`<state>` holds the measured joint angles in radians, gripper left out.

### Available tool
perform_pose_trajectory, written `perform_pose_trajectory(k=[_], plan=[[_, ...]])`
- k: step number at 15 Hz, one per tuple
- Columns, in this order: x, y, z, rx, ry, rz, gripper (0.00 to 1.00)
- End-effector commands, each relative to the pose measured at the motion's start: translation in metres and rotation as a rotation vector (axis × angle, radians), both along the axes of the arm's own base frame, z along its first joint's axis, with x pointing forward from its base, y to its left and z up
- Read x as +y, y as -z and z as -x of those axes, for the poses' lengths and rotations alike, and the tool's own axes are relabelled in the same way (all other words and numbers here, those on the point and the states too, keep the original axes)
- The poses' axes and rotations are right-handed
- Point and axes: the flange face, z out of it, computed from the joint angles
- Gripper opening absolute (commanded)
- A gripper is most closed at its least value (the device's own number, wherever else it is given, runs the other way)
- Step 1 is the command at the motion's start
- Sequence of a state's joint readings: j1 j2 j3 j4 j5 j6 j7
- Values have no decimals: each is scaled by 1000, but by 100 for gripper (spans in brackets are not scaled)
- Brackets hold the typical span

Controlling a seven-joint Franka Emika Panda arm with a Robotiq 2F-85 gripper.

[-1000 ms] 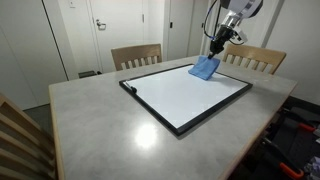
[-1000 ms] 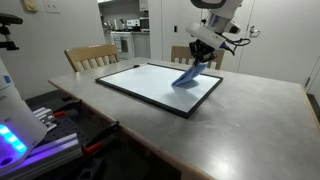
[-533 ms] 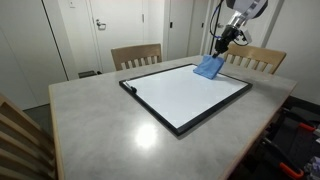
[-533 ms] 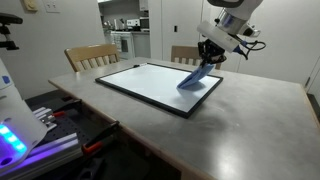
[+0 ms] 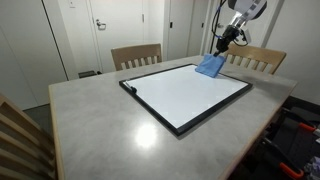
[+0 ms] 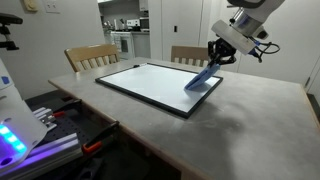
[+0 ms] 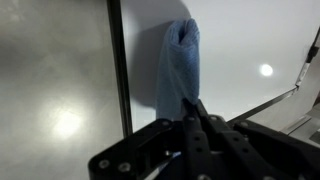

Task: Wipe the whiteboard using the blue towel

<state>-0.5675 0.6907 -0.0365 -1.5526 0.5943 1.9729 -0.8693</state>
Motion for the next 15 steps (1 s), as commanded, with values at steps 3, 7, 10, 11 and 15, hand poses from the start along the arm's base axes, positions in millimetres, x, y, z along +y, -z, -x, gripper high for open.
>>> perform_pose_trajectory(k=[3,7,10,11,15], plan=[[-29,-30,-1,13,-19,15,1],[-24,-81,10,29,-19,-9,1],[-4,-113,11,37,-67,56,1],[1,-118,12,47,-92,98,1],[9,-113,22,124,-75,240,1]])
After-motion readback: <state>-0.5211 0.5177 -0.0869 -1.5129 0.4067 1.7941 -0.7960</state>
